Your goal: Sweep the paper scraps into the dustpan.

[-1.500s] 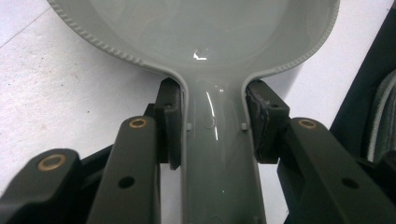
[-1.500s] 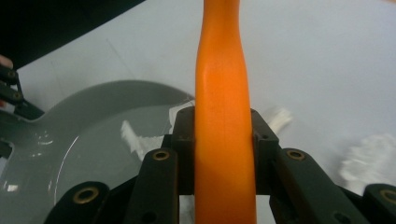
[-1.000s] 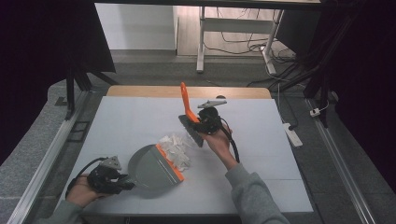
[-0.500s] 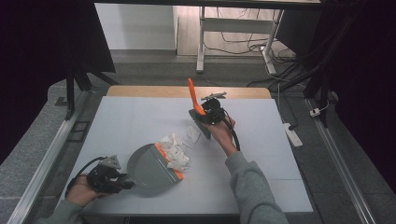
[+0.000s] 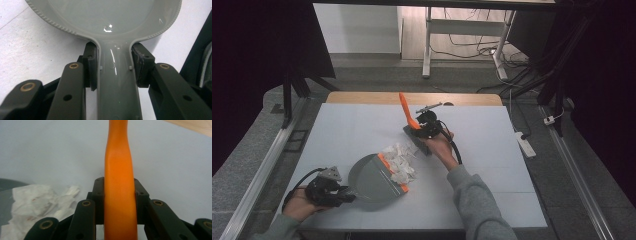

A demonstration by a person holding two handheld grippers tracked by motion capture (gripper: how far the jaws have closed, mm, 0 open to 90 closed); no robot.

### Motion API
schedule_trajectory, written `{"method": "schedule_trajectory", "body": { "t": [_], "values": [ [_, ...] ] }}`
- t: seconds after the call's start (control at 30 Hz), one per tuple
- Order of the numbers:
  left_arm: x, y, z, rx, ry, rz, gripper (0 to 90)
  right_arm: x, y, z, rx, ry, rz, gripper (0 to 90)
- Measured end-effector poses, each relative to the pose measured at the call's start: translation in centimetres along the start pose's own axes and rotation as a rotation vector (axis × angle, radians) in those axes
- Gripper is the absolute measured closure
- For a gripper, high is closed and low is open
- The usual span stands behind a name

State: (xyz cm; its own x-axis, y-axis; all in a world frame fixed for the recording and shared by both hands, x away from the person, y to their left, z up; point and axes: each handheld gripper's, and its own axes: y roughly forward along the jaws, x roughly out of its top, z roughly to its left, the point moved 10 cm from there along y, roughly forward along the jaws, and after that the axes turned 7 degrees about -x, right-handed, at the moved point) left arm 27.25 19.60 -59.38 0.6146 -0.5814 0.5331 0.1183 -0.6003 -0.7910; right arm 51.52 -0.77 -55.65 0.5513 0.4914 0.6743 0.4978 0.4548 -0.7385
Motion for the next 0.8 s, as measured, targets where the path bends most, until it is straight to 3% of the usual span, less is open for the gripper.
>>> {"method": "schedule_trajectory", "body": {
  "t": [0.4,0.5,0.8],
  "values": [
    [0.1,0.1,0.0,0.0,-0.003,-0.003,61.2,-0.7,-0.2,3.6,0.063,-0.059,0.017,70.2],
    [0.1,0.1,0.0,0.001,-0.003,-0.003,61.1,-1.1,-0.5,5.1,0.085,-0.095,0.021,70.1],
    [0.1,0.1,0.0,0.001,-0.005,-0.004,61.2,-1.7,-1.2,8.0,0.148,-0.136,0.019,70.1]
  ]
}}
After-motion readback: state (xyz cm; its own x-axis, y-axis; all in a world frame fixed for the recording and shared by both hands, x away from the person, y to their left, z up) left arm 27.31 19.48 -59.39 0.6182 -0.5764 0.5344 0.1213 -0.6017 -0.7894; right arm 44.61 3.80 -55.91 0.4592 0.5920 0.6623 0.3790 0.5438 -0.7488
